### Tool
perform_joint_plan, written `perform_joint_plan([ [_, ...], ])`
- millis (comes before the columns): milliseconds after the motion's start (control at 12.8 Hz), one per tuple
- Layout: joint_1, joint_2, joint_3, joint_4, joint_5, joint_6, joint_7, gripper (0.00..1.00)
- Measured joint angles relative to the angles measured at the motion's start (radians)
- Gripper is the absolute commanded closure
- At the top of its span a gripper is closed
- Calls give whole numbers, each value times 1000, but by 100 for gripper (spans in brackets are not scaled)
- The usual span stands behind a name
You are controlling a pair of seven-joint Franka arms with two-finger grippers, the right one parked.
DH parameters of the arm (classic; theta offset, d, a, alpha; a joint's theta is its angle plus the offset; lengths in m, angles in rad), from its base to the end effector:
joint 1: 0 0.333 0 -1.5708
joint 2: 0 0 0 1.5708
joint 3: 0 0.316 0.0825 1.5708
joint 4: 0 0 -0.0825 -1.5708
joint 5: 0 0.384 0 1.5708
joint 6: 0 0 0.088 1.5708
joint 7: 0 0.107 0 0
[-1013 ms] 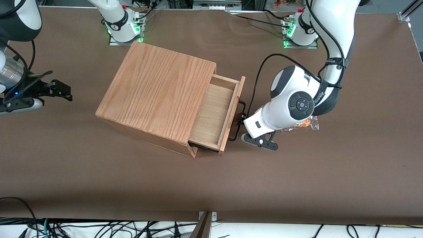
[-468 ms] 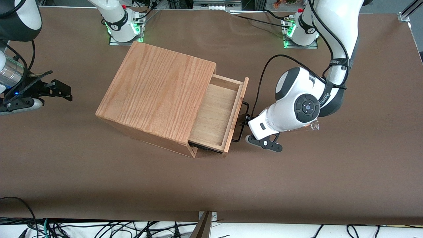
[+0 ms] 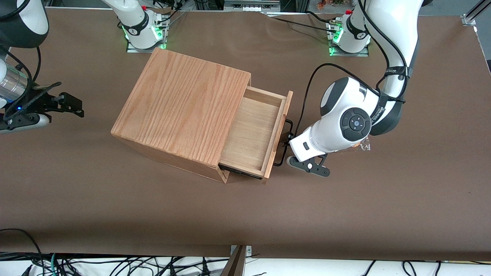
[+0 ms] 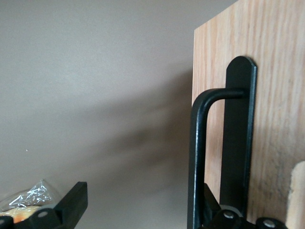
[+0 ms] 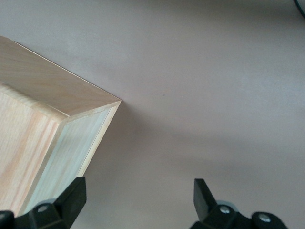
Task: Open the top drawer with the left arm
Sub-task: 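Pull the drawer outward by its handle with the left gripper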
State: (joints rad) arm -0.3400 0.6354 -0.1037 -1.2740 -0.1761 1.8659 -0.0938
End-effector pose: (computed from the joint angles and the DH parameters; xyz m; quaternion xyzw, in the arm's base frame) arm 0.6585 -0.3084 0.3816 0.9838 -0.1367 -0.0497 0.1049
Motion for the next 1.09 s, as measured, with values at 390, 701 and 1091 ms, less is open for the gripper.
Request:
perform_joint_plan([
  [390, 1, -2, 1, 0, 1, -5, 0, 0],
  [701, 2, -2, 1, 0, 1, -8, 0, 0],
  [1091, 12, -3, 2, 0, 1, -16, 6, 0],
])
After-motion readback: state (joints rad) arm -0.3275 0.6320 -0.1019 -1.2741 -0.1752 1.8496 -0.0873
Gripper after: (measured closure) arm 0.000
